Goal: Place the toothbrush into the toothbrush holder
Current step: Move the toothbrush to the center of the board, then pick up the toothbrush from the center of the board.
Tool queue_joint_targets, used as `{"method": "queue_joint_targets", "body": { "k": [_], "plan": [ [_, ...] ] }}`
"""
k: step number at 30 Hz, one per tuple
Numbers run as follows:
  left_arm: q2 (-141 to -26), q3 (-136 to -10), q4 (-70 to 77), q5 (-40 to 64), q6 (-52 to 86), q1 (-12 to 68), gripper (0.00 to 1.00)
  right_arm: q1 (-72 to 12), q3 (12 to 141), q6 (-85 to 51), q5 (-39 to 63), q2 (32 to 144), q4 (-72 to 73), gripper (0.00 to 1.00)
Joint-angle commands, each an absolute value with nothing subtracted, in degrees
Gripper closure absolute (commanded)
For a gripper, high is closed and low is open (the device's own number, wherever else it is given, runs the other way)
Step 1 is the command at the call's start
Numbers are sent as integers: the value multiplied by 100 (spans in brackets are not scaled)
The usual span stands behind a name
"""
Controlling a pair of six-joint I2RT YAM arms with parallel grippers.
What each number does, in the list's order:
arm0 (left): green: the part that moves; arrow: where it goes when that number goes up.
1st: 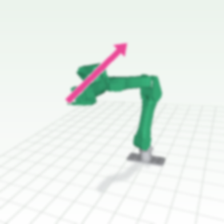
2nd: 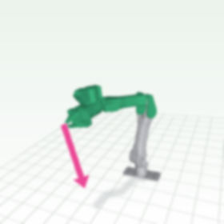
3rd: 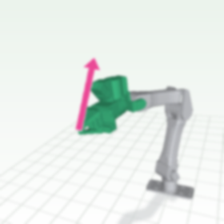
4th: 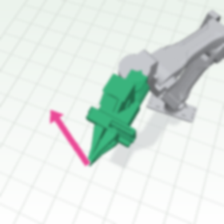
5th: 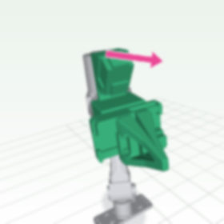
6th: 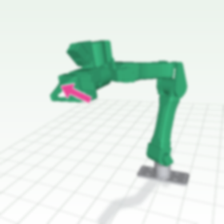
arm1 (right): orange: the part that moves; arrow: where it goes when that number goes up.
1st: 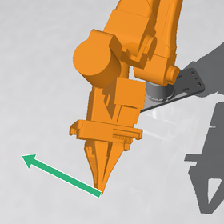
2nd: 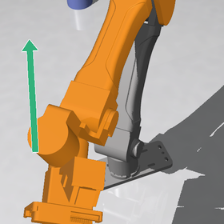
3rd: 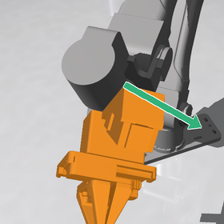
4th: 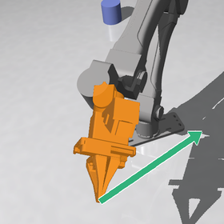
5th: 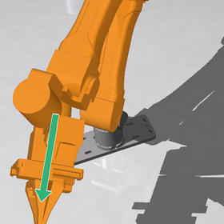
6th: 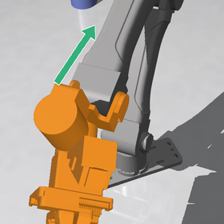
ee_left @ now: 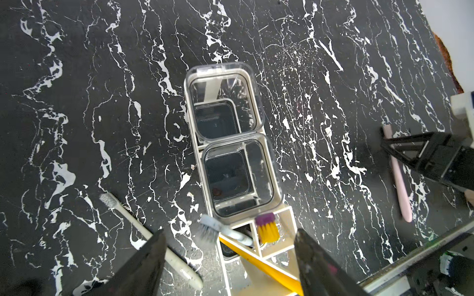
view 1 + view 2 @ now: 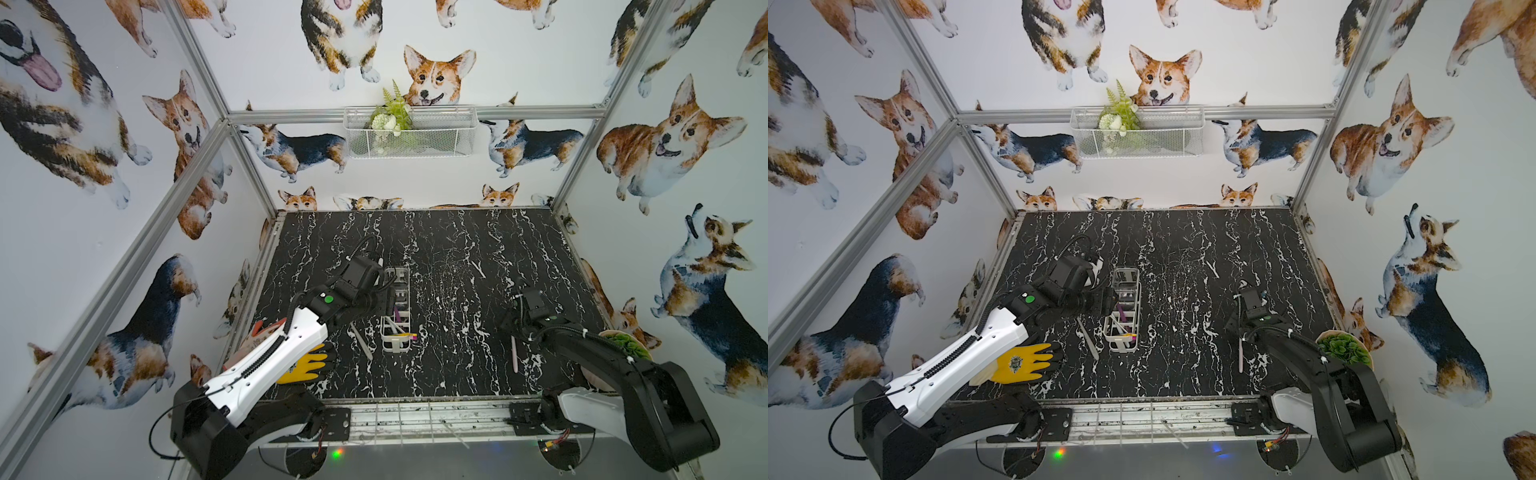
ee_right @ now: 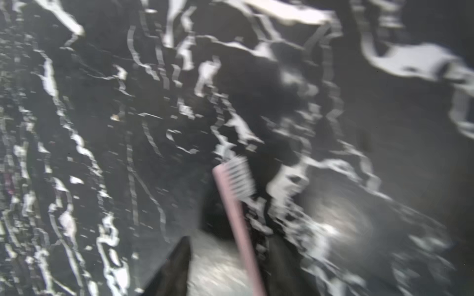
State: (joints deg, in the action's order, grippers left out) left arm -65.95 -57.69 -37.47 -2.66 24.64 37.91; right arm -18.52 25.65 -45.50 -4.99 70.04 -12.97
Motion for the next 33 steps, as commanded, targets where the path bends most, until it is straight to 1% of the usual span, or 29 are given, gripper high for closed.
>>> {"method": "queue_joint_targets", "body": {
  "k": [1, 3, 6, 9, 11, 14, 15, 16, 19, 20, 23, 27, 30, 31, 32, 33],
  "plan": [
    [-6438, -5672, -3619, -176, 2503, 3744, 22, -2214, 2731, -4816, 268, 7695, -1069, 79],
    [-6358, -5635, -3660, -201, 2530, 3727, 22, -2620, 3013, -4825, 339, 8168, -840, 84],
    [-6277, -5599, -3715, -233, 2579, 3698, 23, -3056, 3480, -4817, 592, 8889, -558, 85],
    [-6231, -5665, -3853, -198, 2649, 3670, 23, -3347, 4001, -4750, 760, 9433, -548, 84],
    [-6206, -5812, -4027, -163, 2666, 3670, 23, -3472, 4267, -4612, 743, 9567, -676, 81],
    [-6183, -5909, -4121, -346, 2589, 3665, 24, -3542, 4404, -4487, 496, 9589, -903, 80],
    [-6202, -5923, -4137, -421, 2567, 3659, 24, -3554, 4395, -4464, 492, 9574, -901, 78],
    [-6221, -5926, -4150, -447, 2561, 3664, 24, -3564, 4378, -4428, 503, 9559, -908, 73],
    [-6193, -5827, -4068, -404, 2689, 3656, 24, -3662, 4376, -4215, 323, 9417, -1170, 51],
    [-6163, -5779, -4021, -359, 2738, 3656, 25, -3750, 4377, -4136, 156, 9329, -1337, 48],
    [-6109, -5721, -3964, -308, 2814, 3656, 24, -4049, 4356, -4018, -270, 9114, -1823, 43],
    [-6119, -5808, -4008, -319, 2805, 3653, 24, -4454, 4257, -4091, -658, 9007, -2305, 43],
    [-6108, -5827, -3992, -294, 2843, 3656, 24, -4753, 4152, -4221, -894, 9041, -2484, 44],
    [-6108, -5812, -3983, -275, 2868, 3652, 24, -4838, 4120, -4260, -936, 9073, -2487, 47],
    [-6108, -5795, -3967, -256, 2889, 3655, 24, -4905, 4103, -4296, -970, 9118, -2481, 53],
    [-6108, -5763, -3940, -231, 2910, 3652, 24, -4990, 4087, -4337, -1029, 9197, -2474, 63]
  ]
}}
